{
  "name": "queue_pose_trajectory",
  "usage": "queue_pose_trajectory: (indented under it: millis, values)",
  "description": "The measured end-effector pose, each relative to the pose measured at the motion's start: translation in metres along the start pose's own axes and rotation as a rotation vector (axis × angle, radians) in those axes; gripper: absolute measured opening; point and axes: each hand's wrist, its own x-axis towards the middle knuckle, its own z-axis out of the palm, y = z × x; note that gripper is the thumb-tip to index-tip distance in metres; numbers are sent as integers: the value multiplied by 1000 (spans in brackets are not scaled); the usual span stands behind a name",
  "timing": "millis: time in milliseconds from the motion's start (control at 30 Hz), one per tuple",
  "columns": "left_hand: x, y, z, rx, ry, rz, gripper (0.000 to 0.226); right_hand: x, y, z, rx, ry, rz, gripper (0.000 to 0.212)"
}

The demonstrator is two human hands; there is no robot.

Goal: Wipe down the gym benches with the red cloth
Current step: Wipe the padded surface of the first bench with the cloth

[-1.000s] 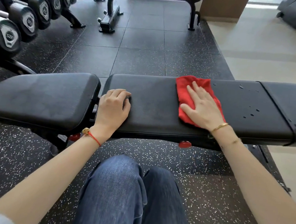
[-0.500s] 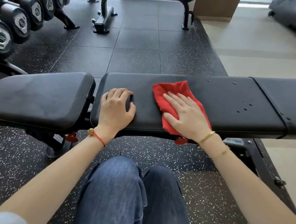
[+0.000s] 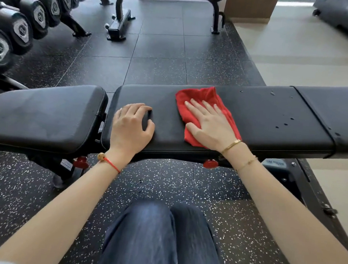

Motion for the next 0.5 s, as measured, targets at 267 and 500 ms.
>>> queue_pose_trajectory:
  millis: [267, 500]
  values:
    - [3, 2, -1, 64, -35, 13, 33, -30, 78, -18, -17, 56, 268, 59]
    - [17, 55, 17, 18, -86, 53, 38, 33, 60, -15, -1, -5, 335, 58]
